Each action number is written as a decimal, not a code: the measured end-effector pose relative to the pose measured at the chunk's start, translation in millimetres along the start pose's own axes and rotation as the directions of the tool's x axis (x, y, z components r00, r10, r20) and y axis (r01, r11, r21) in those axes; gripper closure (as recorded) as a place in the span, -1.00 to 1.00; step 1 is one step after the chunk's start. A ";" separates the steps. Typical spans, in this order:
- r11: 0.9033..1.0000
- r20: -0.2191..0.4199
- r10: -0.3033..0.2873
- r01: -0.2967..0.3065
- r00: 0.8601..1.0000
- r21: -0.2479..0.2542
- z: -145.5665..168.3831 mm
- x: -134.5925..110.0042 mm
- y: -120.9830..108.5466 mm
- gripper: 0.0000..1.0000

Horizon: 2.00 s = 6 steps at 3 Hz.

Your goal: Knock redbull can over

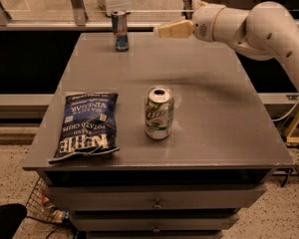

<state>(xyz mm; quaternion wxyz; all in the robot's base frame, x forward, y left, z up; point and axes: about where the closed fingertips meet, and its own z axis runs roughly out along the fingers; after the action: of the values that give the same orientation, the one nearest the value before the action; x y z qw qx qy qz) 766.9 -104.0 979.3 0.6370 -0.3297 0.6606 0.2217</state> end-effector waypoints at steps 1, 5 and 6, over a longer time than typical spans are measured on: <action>0.999 0.022 0.027 -0.026 0.999 -0.042 31.3 5.3 4.8 -1.00; 0.985 -0.043 0.116 -0.121 0.992 -0.126 109.7 51.5 60.3 -1.00; 0.992 -0.039 0.081 -0.084 0.996 -0.093 144.5 51.6 49.6 -1.00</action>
Offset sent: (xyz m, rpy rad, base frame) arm 0.0416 0.0885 -0.0438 0.0112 0.0851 0.1348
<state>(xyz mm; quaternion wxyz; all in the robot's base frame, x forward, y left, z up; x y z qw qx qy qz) 833.2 25.1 909.0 0.5991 -0.3359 0.6736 0.2730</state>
